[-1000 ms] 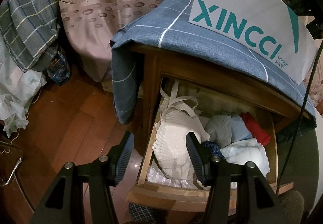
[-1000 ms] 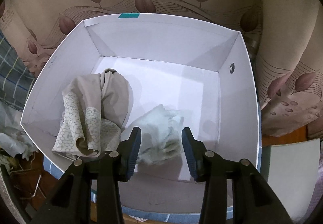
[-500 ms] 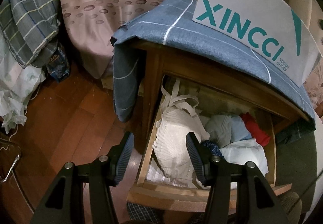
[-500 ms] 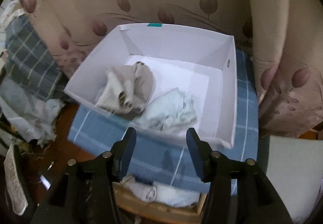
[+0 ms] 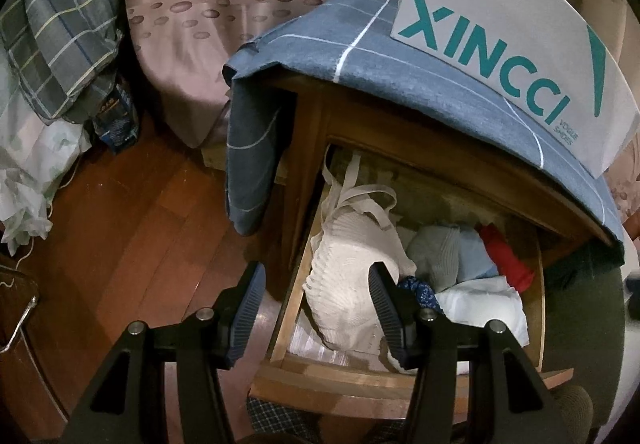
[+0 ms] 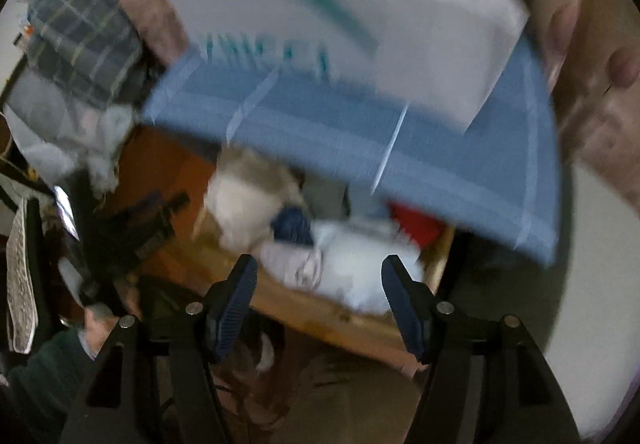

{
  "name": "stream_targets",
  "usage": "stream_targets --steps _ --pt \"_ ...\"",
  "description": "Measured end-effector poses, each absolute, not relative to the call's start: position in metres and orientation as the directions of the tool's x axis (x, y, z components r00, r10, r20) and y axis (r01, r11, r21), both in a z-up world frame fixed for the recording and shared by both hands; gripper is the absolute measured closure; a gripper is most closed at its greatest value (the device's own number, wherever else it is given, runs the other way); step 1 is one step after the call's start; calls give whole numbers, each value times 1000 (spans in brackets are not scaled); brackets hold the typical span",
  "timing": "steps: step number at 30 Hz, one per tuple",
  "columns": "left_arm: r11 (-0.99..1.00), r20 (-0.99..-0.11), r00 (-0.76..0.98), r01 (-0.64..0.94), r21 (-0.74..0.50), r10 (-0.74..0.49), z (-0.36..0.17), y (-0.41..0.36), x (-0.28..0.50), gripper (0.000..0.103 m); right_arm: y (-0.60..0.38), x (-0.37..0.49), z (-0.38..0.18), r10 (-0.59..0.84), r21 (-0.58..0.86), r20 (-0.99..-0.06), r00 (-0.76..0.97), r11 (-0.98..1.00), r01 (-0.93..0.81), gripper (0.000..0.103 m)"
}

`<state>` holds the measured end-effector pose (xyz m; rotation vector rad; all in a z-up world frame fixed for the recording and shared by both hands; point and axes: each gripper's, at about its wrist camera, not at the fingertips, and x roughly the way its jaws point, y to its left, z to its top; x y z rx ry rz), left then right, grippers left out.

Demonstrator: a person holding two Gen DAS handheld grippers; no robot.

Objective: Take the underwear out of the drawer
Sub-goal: 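Bring the empty right gripper back down into the open drawer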

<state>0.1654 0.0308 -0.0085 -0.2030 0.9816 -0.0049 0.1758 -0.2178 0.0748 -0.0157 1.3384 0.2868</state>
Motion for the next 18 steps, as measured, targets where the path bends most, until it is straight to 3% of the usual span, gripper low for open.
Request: stream_targets --steps 10,14,18 --pt "956 -809 571 -137 -258 -137 -6 46 164 48 -175 198 -44 207 212 -977 -49 969 -126 41" --pt "944 -804 577 -164 -285 -143 -7 54 163 48 -164 212 -77 196 205 -972 -129 976 -66 26" --pt "940 -803 578 -168 -295 -149 -6 55 164 48 -155 219 -95 160 169 -974 -160 985 -46 21"
